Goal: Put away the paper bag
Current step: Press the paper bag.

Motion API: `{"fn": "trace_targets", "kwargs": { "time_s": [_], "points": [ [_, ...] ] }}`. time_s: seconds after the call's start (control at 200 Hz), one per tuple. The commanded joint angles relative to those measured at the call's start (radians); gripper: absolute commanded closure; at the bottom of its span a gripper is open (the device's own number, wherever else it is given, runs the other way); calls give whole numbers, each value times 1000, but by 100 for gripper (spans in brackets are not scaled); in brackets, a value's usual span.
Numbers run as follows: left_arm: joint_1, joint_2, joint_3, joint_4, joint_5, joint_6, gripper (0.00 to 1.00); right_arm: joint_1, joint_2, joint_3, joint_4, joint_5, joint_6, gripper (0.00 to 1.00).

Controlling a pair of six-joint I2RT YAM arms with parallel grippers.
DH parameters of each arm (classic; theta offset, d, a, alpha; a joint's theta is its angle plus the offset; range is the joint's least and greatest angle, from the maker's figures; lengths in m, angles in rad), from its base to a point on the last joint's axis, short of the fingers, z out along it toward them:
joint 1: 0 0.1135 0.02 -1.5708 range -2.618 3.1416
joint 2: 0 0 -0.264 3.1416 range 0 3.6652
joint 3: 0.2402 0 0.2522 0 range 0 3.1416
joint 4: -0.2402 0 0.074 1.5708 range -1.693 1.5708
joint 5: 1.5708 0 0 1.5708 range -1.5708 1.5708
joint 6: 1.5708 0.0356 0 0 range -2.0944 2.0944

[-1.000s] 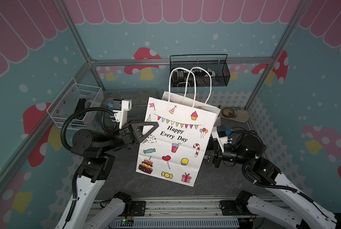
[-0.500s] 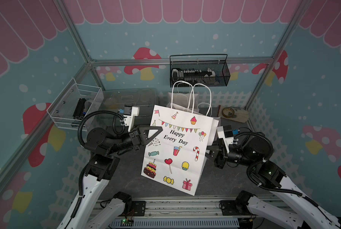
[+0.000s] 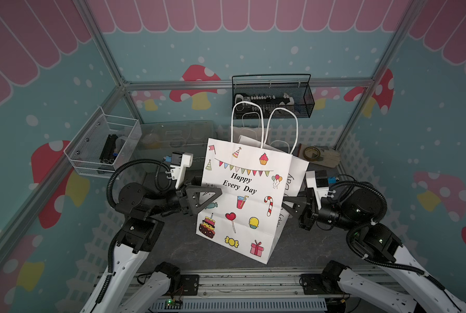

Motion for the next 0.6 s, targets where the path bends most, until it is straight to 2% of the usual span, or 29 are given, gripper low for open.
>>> {"fn": "trace_targets", "kwargs": {
  "time_s": [0.0,0.185,0.25,0.275,0.595],
  "points": [
    [-23,-18,-15,-4,48,2,6,-5,-20,48,-42,18,-41,100],
    [-61,-32,-29,-60,48,44,3,-5,-24,64,-60,22,-48,100],
    [-66,-31,-32,-65,41,53,6,-4,-18,67,-60,22,-48,100],
    [-96,-30,-32,-70,38,60,8,-4,-14,67,-60,22,-48,100],
    [-169,-3,-9,-195,-5,172,63,-5,5,79,-55,24,-38,98]
  ]
}}
